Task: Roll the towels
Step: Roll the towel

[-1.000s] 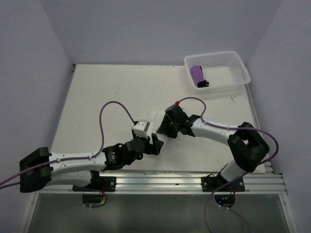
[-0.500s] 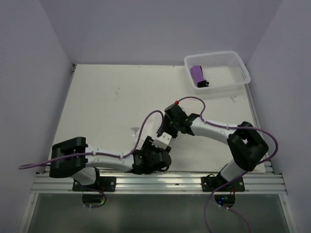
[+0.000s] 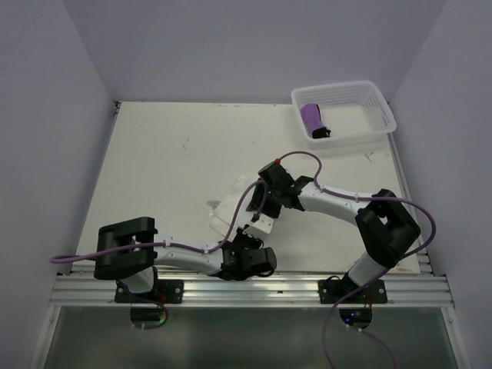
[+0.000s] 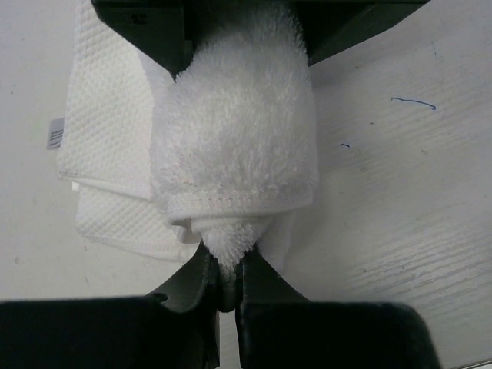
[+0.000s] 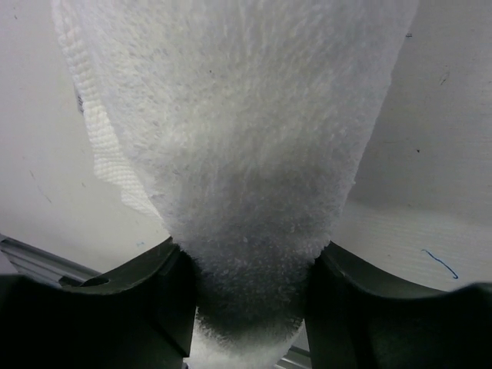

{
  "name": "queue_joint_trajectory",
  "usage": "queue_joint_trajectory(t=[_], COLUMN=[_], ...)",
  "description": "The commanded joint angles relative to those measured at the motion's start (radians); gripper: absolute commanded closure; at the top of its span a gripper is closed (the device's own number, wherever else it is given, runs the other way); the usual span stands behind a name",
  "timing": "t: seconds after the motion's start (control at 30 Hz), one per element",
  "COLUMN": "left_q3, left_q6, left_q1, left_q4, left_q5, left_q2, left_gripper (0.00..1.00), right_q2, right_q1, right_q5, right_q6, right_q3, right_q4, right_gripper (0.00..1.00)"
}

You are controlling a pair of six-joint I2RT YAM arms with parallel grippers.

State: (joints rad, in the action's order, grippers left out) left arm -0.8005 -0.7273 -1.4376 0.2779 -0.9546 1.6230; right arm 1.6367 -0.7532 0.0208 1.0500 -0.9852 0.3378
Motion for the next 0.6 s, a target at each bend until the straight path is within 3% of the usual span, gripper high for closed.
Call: queue_joint_trajectory(t=[0.0, 0.27, 0.57], left_q3=[0.041, 0.286, 0.343], left_q6=[-0.066, -0.127, -0.242], left_q1=[-0.003, 0.003, 0.009], left_q4=[-0.006, -0.307, -0.387], left_q5=[-0.039, 0.108, 0.192], left_q2=[-0.043, -0.250, -0.256], left_gripper=[1.00, 1.00, 1.00], right_q2=[0.032, 0.083, 0.112], right_q1=[0.034, 0.143, 0.202], right_q5=[-0.012, 0.002, -0.018], right_q6=[-0.042, -0.106, -0.168], right_q3=[-0.036, -0.084, -0.177], right_q4=[0.070, 0.102, 0.173], right_gripper=[0.46, 0.32, 0.19])
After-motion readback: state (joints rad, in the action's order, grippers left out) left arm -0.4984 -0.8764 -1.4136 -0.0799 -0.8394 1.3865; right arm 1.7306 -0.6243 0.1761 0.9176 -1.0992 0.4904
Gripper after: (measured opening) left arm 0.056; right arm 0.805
